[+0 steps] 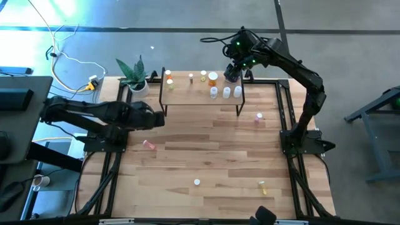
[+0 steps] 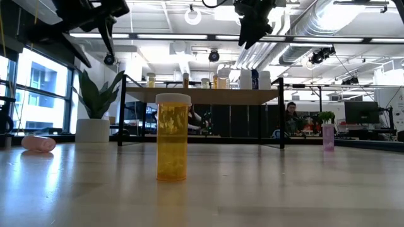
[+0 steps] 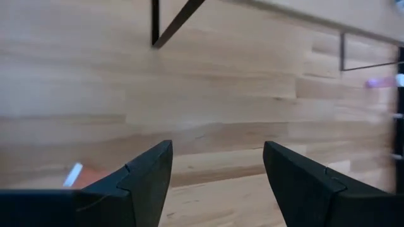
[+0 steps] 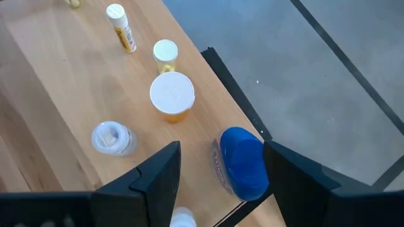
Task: Pick and place medicine bottles onto shelf by color
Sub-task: Put the pink pill bottle on the shelf
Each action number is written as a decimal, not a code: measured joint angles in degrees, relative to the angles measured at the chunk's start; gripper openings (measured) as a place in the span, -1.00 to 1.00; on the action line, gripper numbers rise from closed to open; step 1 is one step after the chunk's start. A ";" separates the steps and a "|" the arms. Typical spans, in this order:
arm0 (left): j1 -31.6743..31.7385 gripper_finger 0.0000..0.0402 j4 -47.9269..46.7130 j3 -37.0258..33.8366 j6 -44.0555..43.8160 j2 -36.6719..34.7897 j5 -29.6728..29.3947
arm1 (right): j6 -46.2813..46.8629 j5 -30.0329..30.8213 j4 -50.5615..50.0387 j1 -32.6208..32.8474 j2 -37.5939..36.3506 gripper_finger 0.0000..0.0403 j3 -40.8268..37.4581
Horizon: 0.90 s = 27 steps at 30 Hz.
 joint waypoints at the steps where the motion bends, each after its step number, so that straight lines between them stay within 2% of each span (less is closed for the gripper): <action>1: -0.88 0.18 -0.56 0.00 -1.79 0.84 -0.15 | -0.02 0.00 0.00 0.00 0.00 0.07 0.00; 9: -7.68 0.18 -5.60 0.00 -19.04 8.45 -2.73 | 0.32 -0.02 -0.02 0.00 0.00 0.07 -0.02; 17: -13.73 0.18 -8.20 0.00 -33.51 14.59 -2.78 | -1.94 -0.02 0.11 0.00 0.00 0.07 -0.04; 20: -15.73 0.18 -9.09 0.00 -37.05 17.01 -2.37 | -2.16 -0.02 0.24 0.00 0.00 0.07 -0.04; 27: -17.01 0.18 -10.28 0.00 -37.80 23.03 3.63 | -3.47 -0.02 0.48 0.00 0.00 0.07 -0.04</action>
